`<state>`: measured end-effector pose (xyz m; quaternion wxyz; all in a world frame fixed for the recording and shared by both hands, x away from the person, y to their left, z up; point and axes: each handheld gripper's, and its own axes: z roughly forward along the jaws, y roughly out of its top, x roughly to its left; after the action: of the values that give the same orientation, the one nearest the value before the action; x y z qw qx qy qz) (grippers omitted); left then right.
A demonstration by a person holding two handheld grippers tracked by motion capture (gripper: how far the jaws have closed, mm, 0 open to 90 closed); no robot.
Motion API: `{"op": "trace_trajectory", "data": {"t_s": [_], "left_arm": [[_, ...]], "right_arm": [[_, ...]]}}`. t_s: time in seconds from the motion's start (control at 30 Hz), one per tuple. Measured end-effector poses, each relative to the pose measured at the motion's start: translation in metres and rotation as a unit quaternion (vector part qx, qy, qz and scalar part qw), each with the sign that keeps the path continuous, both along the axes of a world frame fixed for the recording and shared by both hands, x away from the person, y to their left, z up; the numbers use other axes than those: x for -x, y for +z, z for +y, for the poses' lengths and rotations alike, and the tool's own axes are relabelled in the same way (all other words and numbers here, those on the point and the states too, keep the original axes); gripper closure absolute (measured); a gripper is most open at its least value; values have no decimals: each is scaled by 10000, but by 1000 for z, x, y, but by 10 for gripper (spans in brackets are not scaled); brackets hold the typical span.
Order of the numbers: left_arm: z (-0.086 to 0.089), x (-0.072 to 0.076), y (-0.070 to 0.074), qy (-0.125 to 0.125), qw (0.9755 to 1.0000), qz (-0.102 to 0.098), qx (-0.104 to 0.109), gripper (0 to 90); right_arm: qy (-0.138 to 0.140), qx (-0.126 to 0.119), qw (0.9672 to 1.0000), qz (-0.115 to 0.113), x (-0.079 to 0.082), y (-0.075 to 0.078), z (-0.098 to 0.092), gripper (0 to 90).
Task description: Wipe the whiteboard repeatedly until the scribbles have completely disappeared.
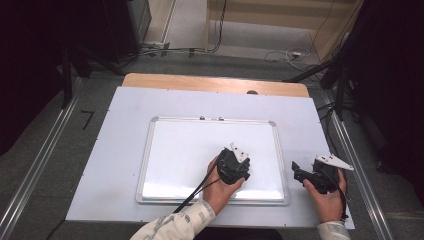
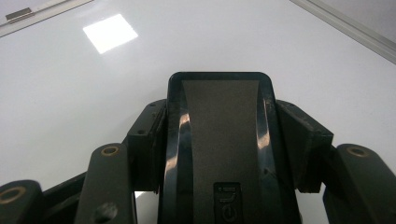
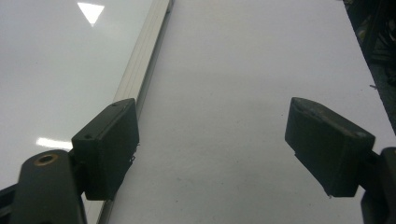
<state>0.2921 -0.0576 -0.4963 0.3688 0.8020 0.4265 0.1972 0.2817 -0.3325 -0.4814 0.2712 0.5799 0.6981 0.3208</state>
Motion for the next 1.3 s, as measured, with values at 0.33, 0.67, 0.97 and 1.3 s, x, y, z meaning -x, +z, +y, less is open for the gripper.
{"op": "trace_trajectory", "data": {"t_s": [0.33, 0.67, 0.97, 1.3], "left_arm": [[-10, -1, 0, -28, 10000, 1, -2, 411], [-21, -4, 0, -62, 10000, -5, -8, 412], [-27, -6, 0, -72, 10000, -1, -13, 411], [-18, -4, 0, -79, 10000, -15, -1, 411]], "right_arm": [[12, -8, 10000, -15, 0, 1, 0, 161], [16, -9, 10000, -9, 0, 0, 0, 161], [20, -13, 10000, -15, 1, 1, 0, 161], [-23, -8, 10000, -14, 2, 0, -3, 161]]}}
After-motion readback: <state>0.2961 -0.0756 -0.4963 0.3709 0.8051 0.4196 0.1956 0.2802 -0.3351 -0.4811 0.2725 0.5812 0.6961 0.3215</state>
